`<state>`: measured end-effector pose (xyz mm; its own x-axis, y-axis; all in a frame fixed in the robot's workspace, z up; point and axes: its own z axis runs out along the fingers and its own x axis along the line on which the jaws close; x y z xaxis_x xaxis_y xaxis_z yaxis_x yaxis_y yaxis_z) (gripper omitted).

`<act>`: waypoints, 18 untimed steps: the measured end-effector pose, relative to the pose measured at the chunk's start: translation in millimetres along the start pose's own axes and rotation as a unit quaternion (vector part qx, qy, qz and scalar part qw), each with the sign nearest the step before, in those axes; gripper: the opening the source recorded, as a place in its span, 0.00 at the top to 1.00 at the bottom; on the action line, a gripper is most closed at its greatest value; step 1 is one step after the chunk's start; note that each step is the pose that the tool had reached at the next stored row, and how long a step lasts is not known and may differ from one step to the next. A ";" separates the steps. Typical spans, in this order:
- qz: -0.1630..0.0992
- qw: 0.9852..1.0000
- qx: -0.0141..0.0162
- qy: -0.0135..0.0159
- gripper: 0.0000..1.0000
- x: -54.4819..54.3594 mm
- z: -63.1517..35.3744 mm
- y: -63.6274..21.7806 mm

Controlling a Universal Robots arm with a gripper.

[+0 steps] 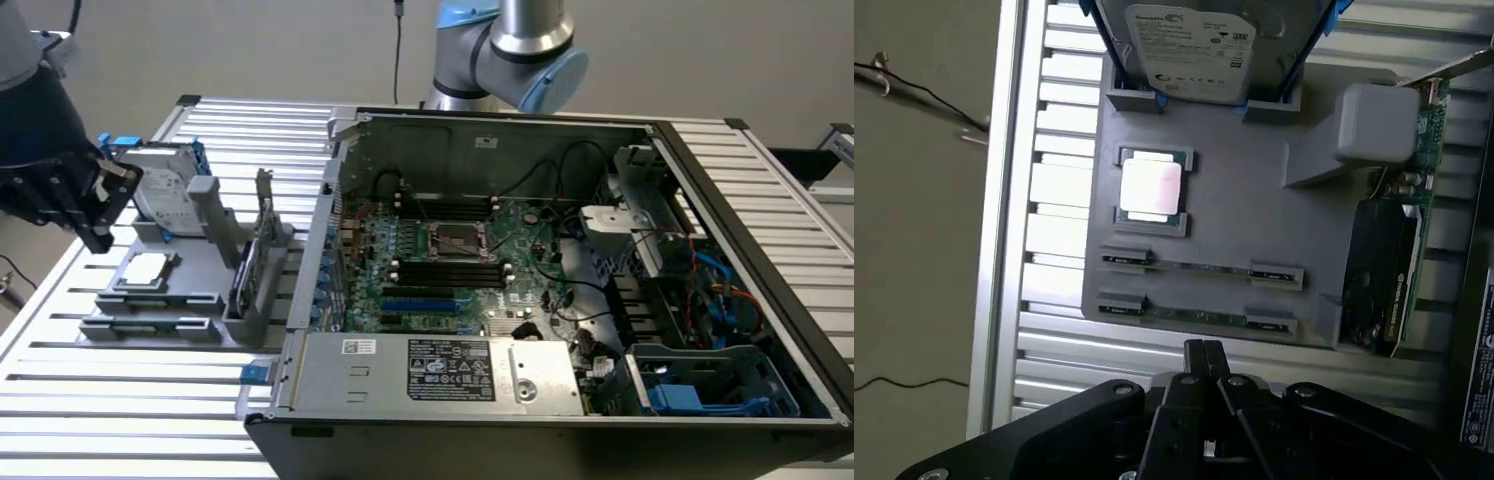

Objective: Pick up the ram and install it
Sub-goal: 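Pick up the ram and move it above insertion slot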

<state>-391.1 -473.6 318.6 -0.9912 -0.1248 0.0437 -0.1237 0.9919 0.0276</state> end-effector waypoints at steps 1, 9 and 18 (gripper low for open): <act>-0.010 1.000 0.000 0.000 0.89 0.0 0.2 0.0; -0.082 0.997 0.004 0.002 0.89 0.0 1.8 -0.1; -0.163 0.987 0.007 0.004 0.89 0.2 -4.2 0.1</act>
<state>-391.1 -473.6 322.8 -0.8982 -0.4375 0.0435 -0.4367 0.8992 0.0275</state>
